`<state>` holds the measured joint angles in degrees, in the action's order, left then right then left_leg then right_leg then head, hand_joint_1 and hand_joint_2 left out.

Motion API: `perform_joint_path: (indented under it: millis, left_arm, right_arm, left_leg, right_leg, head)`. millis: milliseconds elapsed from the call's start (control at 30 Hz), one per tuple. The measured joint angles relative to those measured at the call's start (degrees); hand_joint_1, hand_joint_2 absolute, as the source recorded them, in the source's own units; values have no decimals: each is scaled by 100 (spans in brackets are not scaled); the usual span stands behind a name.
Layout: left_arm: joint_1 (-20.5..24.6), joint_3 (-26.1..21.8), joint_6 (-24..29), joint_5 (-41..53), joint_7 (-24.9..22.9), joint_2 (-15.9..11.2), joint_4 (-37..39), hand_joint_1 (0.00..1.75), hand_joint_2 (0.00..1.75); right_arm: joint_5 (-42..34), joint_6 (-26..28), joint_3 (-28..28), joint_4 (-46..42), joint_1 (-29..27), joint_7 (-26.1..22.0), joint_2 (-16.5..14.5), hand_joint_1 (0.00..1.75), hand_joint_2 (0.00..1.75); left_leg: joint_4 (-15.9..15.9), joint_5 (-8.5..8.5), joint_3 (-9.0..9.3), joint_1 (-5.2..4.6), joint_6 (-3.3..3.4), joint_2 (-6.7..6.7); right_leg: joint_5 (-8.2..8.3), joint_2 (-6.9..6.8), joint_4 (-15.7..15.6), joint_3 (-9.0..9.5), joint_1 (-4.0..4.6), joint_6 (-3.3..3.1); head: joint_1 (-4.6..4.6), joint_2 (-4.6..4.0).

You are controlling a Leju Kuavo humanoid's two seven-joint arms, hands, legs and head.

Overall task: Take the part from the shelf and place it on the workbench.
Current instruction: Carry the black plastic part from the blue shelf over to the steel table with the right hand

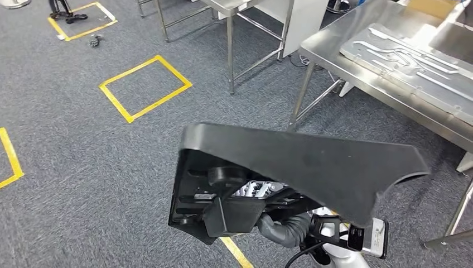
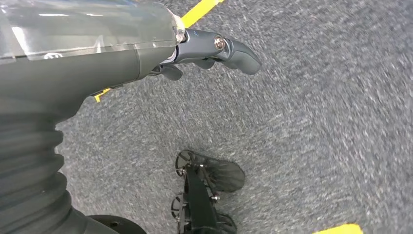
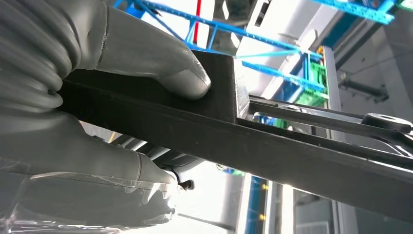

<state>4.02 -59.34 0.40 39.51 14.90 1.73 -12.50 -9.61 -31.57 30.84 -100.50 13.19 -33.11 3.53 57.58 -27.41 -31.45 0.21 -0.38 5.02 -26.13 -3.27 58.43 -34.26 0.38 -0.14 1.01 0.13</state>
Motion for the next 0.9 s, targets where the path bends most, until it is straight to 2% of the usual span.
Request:
perform_joint_path:
  millis: [33, 100, 133, 200, 233, 267, 300, 367, 400, 433, 467, 533, 567, 600, 633, 667, 733, 767, 800, 833, 867, 900]
  left_arm:
    - [5, -5, -37, 1, -3, -2, 0, 0, 175]
    - [17, -7, -108, 4, 3, -9, 0, 0, 175]
    - [20, -7, -133, 7, 7, -11, 1, 0, 175]
    - [6, -8, -156, 10, 11, -11, 1, 0, 175]
    - [-8, -9, -160, 11, 11, -11, 1, 0, 175]
    - [-21, -9, -165, 11, 10, -11, 1, 0, 175]
    - [-28, -9, -174, 11, 10, -11, 1, 0, 175]
    - [-28, -10, -202, 11, 10, -13, 0, 0, 175]
    - [-26, -11, -216, 11, 10, -14, 0, 0, 175]
    - [-23, -12, -227, 11, 10, -15, 1, 0, 175]
    - [-18, -13, -234, 11, 10, -16, 1, 0, 175]
    - [-1, -14, -243, 12, 9, -14, 1, 0, 175]
    - [10, -14, -247, 13, 10, -13, 1, 0, 175]
    - [17, -14, -251, 16, 11, -10, 1, 0, 175]
    - [19, -14, -255, 20, 13, -9, 1, 0, 175]
    - [16, -15, -256, 23, 14, -11, 0, 0, 175]
    - [3, -16, -260, 28, 14, -15, 0, 0, 175]
    - [-1, -16, -264, 28, 14, -16, 0, 0, 175]
    - [-2, -16, -268, 29, 14, -17, 0, 0, 175]
    - [0, -16, -272, 29, 14, -17, 0, 0, 175]
    - [2, -16, -278, 30, 14, -16, 0, 0, 175]
    - [5, -16, -282, 30, 14, -15, 0, 0, 175]
  right_arm:
    - [-8, 5, 0, 3, 0, -3, 1, 175, 175]
    - [-19, 20, 0, 9, 6, -20, 2, 175, 175]
    - [-22, 28, 0, 14, 9, -36, 3, 175, 175]
    - [-19, 51, 0, 36, 2, -80, 7, 175, 175]
    - [-14, 61, 0, 51, -14, -104, 9, 175, 175]
    - [-9, 71, 0, 65, -31, -127, 13, 175, 175]
    - [-3, 78, 0, 74, -45, -145, 16, 175, 175]
    - [4, 87, 0, 84, -60, -172, 20, 175, 175]
    - [8, 90, 0, 84, -63, -181, 21, 175, 175]
    - [14, 92, 1, 84, -68, -189, 21, 175, 175]
    - [20, 93, 1, 84, -76, -192, 21, 175, 175]
    - [34, 96, 1, 84, -100, -195, 23, 175, 175]
    - [40, 97, 1, 83, -110, -196, 25, 175, 175]
    - [45, 98, 1, 83, -115, -197, 28, 175, 175]
    - [49, 99, 0, 82, -116, -199, 31, 175, 175]
    - [52, 100, 1, 82, -119, -200, 33, 175, 175]
    - [56, 100, 1, 83, -134, -201, 39, 175, 175]
    - [56, 101, 0, 84, -144, -201, 42, 175, 175]
    - [56, 101, 0, 84, -151, -202, 45, 175, 175]
    - [56, 101, 0, 84, -154, -202, 46, 175, 175]
    - [56, 101, 0, 84, -153, -202, 47, 175, 175]
    - [57, 101, 0, 84, -150, -201, 47, 175, 175]
  left_leg:
    - [1, -21, 14, 5, -31, 30]
    - [181, -163, -34, 23, -88, -98]
    - [442, -315, -151, 35, -108, -224]
    - [1233, -674, -540, 42, -127, -407]
    - [1564, -769, -721, 43, -134, -437]
    - [1706, -747, -819, 43, -136, -448]
    - [1605, -603, -804, 44, -132, -455]
    - [878, -157, -520, 55, -108, -564]
    - [509, -10, -362, 61, -93, -652]
    - [264, 64, -256, 64, -76, -725]
    - [157, 65, -210, 59, -53, -767]
    - [123, 69, -190, 52, 12, -704]
    - [92, 85, -174, 58, 53, -659]
    - [56, 103, -155, 68, 93, -612]
    - [21, 119, -138, 77, 126, -560]
    - [5, 122, -129, 74, 146, -511]
    - [1, 113, -126, 69, 161, -404]
    - [2, 103, -122, 68, 161, -347]
    - [3, 91, -111, 68, 156, -294]
    - [3, 77, -93, 68, 146, -242]
    - [3, 61, -68, 66, 132, -197]
    - [9, 39, -46, 55, 108, -158]
  right_leg:
    - [10, 68, -18, 8, -16, -28]
    - [35, 182, -64, 41, -51, -94]
    - [44, 234, -81, 57, -66, -124]
    - [39, 345, -79, 58, -59, -160]
    - [36, 414, -72, 58, -55, -166]
    - [31, 487, -62, 61, -53, -167]
    - [23, 561, -47, 66, -55, -162]
    - [-8, 696, -3, 74, -65, -135]
    - [-29, 754, 31, 66, -61, -112]
    - [-43, 804, 55, 51, -61, -86]
    - [-48, 848, 67, 34, -62, -56]
    - [-41, 923, 53, 16, -68, 15]
    - [-60, 883, 71, 9, -67, 47]
    - [-128, 783, 161, -29, -62, 76]
    - [-264, 649, 383, -132, -60, 100]
    - [-440, 506, 711, -290, -64, 119]
    - [-732, 386, 1421, -664, -86, 153]
    - [-733, 370, 1570, -757, -97, 162]
    - [-631, 354, 1516, -744, -104, 165]
    - [-442, 320, 1247, -616, -107, 157]
    - [-226, 241, 837, -407, -100, 136]
    - [-79, 141, 452, -207, -73, 110]
  head:
    - [0, 1]
    - [-7, 1]
    - [-12, 1]
    - [-23, 0]
    - [-24, 0]
    - [-25, 1]
    - [-25, 1]
    - [-26, 1]
    - [-27, 0]
    - [-29, 0]
    - [-32, 0]
    - [-37, 1]
    - [-34, 1]
    - [-23, 1]
    - [-13, 1]
    - [-2, 1]
    - [4, 1]
    - [4, 1]
    - [4, 1]
    - [4, 1]
    - [5, 0]
    - [5, 0]
